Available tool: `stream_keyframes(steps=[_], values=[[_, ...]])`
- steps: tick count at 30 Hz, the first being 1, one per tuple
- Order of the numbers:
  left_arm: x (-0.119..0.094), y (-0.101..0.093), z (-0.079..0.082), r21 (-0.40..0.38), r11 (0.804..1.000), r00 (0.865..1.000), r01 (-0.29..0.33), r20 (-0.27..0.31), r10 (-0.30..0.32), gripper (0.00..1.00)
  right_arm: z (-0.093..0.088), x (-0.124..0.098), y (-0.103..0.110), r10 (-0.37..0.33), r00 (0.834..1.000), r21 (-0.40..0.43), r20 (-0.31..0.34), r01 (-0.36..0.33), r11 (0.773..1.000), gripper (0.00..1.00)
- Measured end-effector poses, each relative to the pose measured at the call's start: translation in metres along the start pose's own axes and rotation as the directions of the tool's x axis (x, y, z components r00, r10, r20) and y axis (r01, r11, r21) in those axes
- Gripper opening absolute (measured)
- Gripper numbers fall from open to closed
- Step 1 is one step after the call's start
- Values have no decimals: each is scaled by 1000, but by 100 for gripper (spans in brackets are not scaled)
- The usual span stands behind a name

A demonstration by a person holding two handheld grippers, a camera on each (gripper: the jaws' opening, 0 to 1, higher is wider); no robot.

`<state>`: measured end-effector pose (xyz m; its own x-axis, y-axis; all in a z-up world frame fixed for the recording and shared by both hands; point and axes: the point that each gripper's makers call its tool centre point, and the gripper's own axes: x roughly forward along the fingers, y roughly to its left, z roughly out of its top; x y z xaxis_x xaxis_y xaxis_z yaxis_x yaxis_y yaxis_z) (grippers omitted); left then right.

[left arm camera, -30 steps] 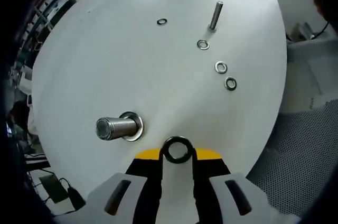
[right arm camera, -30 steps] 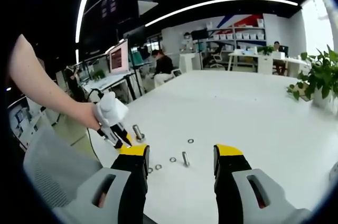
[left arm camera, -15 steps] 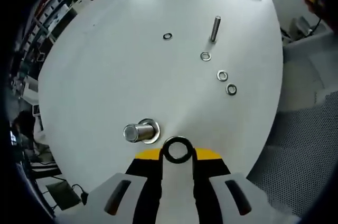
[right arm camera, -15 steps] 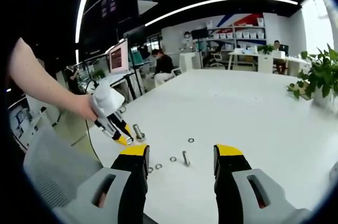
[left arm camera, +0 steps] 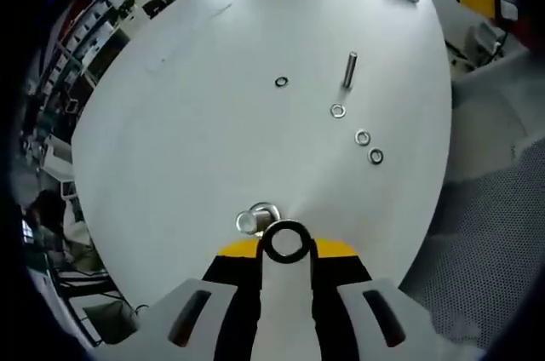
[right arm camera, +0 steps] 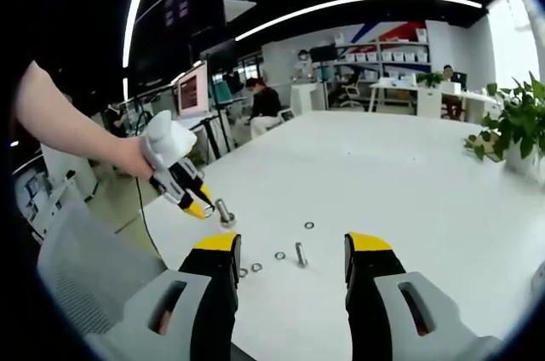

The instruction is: Place the washer onto the threaded stud by aligning its center hole with the stud, sliding it down to the base, and recovering from edge contact or off-axis alignment until the washer reaches the visible bottom stop.

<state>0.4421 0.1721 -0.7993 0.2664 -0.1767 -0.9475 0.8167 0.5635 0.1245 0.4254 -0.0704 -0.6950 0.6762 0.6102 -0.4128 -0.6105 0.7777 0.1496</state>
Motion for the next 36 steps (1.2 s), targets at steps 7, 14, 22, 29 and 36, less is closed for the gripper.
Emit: stream_keyframes(steps=[7, 14, 22, 29, 36], values=[[-7, 6, 4, 11, 1000, 1000, -16, 8, 16, 19, 1, 0, -1, -1, 1000, 5, 4, 1, 1000, 52], [-7, 13, 8, 15, 999, 999, -31, 16, 30, 19, 1, -1, -1, -4, 1000, 5, 5, 3, 1000, 52], [3, 21, 14, 1, 999, 999, -33, 6, 33, 19, 1, -1, -2, -7, 1000, 3, 5, 7, 1000, 52], [5, 23, 14, 12, 999, 999, -35, -8, 35, 19, 1, -1, -2, -8, 1000, 2, 6, 8, 1000, 52], [11, 26, 11, 23, 999, 999, -28, -28, 29, 19, 0, -1, -3, -10, 1000, 4, 3, 10, 1000, 52]])
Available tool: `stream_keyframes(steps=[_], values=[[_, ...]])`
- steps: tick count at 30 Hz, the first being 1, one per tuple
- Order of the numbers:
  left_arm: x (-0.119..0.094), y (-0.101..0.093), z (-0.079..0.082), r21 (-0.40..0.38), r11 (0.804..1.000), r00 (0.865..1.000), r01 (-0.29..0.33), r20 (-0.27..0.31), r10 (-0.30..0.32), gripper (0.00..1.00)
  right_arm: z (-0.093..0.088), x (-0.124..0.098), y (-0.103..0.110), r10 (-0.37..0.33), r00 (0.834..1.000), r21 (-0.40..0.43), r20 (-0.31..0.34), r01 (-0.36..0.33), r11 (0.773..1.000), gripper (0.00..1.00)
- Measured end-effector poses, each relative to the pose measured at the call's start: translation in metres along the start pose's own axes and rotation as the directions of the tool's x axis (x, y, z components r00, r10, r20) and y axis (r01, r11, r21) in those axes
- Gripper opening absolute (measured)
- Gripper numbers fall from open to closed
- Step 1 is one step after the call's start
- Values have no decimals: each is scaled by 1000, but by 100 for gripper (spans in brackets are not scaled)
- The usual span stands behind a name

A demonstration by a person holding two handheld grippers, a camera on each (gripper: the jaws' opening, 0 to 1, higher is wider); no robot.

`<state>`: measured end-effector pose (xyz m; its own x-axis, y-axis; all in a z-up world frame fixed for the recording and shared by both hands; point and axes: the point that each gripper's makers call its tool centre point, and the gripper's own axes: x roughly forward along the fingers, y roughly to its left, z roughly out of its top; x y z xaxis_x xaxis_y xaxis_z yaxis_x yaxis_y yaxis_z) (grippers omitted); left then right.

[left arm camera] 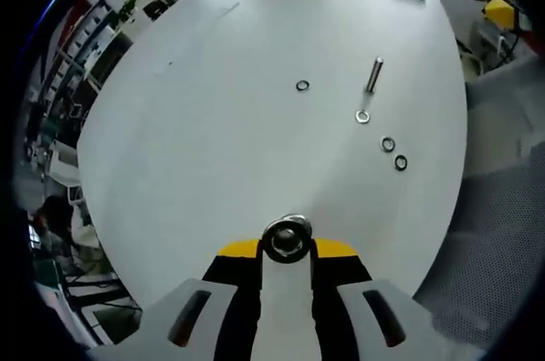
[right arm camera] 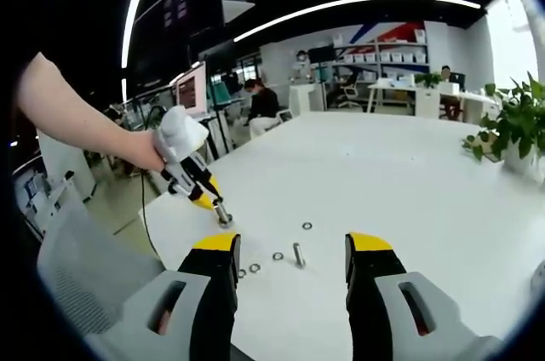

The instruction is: Place the washer onto the threaded stud by aligning its center hole with the stud, sliding it down to the base, and recovering from edge contact or off-axis alignment until the washer reaches the visible bottom stop.

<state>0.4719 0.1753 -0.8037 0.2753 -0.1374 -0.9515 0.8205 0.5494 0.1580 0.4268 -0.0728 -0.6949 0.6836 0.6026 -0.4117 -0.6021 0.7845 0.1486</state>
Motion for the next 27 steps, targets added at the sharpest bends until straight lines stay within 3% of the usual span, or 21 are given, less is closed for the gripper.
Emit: stream_keyframes(steps=[27], values=[[42, -10, -14, -14, 999, 996, 53, -74, -53, 20, -2, 0, 0, 1, 1000, 3, -8, -1, 1000, 52]])
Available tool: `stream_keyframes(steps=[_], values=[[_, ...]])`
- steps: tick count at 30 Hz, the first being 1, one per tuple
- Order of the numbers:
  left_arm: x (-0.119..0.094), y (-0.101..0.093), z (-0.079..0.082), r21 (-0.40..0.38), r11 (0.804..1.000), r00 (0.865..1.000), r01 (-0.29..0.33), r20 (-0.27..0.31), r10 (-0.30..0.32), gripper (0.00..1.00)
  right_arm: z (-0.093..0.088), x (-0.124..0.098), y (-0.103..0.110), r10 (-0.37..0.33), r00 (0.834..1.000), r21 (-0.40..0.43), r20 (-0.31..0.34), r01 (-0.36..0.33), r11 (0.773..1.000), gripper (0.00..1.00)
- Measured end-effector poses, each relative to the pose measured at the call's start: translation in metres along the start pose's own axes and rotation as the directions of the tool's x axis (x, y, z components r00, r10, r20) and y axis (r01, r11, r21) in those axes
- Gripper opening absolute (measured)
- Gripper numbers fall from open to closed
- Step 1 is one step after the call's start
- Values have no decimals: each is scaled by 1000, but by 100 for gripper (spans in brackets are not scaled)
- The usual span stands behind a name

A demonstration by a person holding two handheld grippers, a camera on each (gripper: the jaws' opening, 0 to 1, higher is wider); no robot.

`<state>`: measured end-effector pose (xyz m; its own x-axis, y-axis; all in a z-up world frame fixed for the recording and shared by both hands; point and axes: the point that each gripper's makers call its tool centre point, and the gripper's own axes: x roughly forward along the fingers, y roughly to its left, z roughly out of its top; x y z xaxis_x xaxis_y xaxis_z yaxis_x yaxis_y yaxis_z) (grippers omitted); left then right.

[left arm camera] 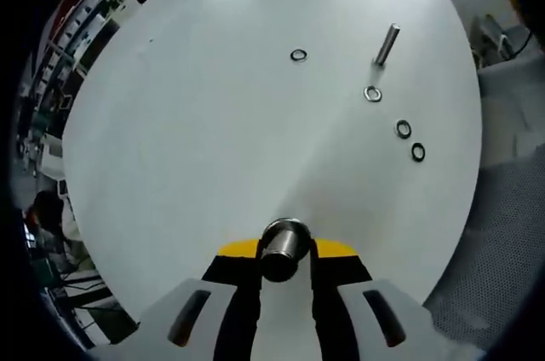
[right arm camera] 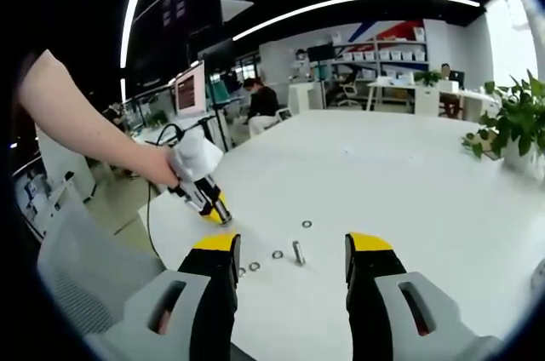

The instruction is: Place the washer onto the threaded stud by aligning its center hole with the stud, sliding it down to the base, and recovering from edge contact or off-axis alignment until the washer reaches the visible bottom stop.

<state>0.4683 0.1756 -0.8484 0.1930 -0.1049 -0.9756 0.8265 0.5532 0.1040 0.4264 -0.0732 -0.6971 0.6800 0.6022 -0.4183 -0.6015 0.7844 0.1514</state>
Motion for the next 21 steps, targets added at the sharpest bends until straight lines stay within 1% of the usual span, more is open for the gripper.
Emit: stream_keyframes(steps=[3, 6, 8, 9, 10, 11, 14, 16, 18, 19, 20, 21], values=[[2, 0, 1, -7, 1000, 1000, -3, 5, 3, 20, 0, 0, 0, 2, 1000, 2, -2, -2, 1000, 52], [5, -2, -3, -7, 1000, 1000, 7, -14, -7, 21, -1, 1, 1, 3, 1000, 5, -5, -3, 1000, 52], [5, -1, -4, -4, 1000, 1000, -1, -16, 1, 22, -1, 1, 2, 4, 1000, 3, -6, -3, 1000, 52], [4, 1, -3, 5, 1000, 1000, -17, -7, 17, 22, -1, 1, 2, 4, 1000, 3, -6, -4, 1000, 52], [2, 1, -1, -3, 1000, 1000, -24, 6, 24, 22, -1, 1, 2, 5, 1000, 4, -5, -5, 1000, 52], [1, -1, 0, -8, 1000, 1000, -18, 10, 19, 23, -1, 1, 2, 7, 1000, 5, -6, -7, 1000, 52], [-3, 0, 1, -11, 999, 999, -32, 26, 32, 25, -1, 1, 3, 8, 1000, 6, -4, -8, 1000, 52], [-9, 0, 2, -32, 999, 999, -37, 39, 38, 26, -1, 1, 3, 10, 1000, 4, -3, -10, 1000, 52], [-14, 2, 4, -105, 994, 997, -38, 61, 45, 31, -2, 1, 4, 12, 1000, -1, -7, -12, 1000, 52], [-16, 3, 6, -133, 990, 996, -38, 79, 48, 34, -2, 1, 4, 14, 1000, -4, -11, -14, 1000, 52], [-22, 5, 10, -170, 985, 992, -33, 113, 52, 34, -3, 2, 5, 17, 1000, -6, -13, -17, 1000, 52], [-25, 6, 13, -189, 982, 990, -27, 132, 53, 33, -3, 2, 5, 18, 1000, -6, -13, -18, 1000, 52]])
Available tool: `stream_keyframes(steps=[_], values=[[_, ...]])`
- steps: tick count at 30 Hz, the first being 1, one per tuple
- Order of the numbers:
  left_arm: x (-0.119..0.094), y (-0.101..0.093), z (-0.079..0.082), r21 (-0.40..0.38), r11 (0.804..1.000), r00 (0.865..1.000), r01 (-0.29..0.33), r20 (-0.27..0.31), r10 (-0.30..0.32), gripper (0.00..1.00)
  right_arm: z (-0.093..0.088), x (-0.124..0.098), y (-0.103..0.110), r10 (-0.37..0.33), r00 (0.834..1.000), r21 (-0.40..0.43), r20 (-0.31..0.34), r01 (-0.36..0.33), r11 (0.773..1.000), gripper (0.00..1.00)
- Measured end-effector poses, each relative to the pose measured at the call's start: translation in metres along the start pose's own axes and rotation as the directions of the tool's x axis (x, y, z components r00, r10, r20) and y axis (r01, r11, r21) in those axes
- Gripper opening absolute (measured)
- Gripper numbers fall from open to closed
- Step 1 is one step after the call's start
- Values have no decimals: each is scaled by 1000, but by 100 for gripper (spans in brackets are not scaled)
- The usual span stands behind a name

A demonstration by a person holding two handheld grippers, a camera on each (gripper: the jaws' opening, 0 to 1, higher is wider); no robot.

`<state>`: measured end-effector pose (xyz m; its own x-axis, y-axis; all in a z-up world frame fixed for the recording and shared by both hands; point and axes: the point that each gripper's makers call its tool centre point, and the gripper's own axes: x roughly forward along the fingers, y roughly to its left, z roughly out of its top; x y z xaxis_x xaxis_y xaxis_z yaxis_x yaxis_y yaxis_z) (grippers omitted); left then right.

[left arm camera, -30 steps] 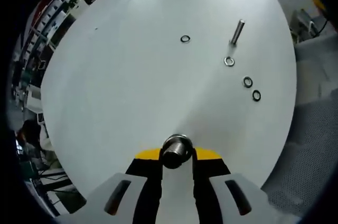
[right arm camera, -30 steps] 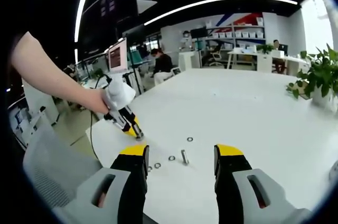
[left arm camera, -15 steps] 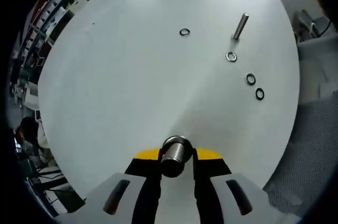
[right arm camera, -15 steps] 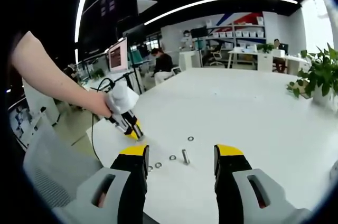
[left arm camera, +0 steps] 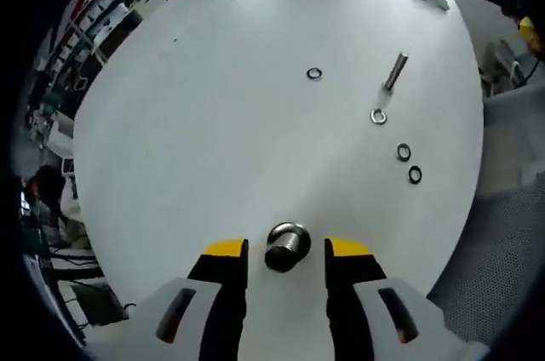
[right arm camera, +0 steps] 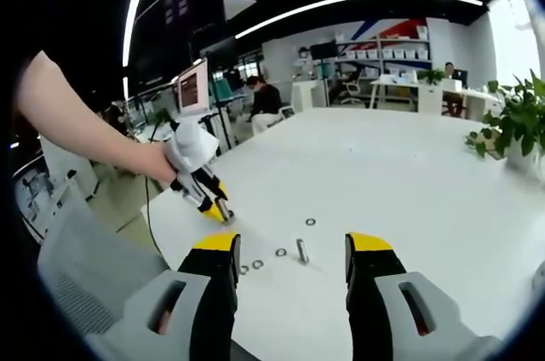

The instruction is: Place the washer onto the threaded stud by aligning its center hole with the stud, sliding it down to the base, and recovering from edge contact or off-axis alignment until the washer reaches the visible bottom stop.

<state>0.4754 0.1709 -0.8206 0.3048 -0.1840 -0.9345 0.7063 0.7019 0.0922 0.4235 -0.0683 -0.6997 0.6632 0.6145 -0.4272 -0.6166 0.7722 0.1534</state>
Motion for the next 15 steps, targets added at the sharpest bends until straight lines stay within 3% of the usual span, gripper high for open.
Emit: stream_keyframes(steps=[7, 10, 15], values=[[-18, 5, 9, -18, 1000, 996, -14, 93, 16, 36, -5, 2, 3, 7, 1000, -12, -22, -7, 1000, 52], [-24, 6, 17, -38, 999, 987, -15, 158, 20, 37, -8, 3, 4, 7, 999, -22, -38, -8, 1000, 52], [-36, 8, 22, -45, 999, 975, -19, 219, 28, 38, -8, 3, 4, -1, 999, -39, -42, -1, 999, 52]])
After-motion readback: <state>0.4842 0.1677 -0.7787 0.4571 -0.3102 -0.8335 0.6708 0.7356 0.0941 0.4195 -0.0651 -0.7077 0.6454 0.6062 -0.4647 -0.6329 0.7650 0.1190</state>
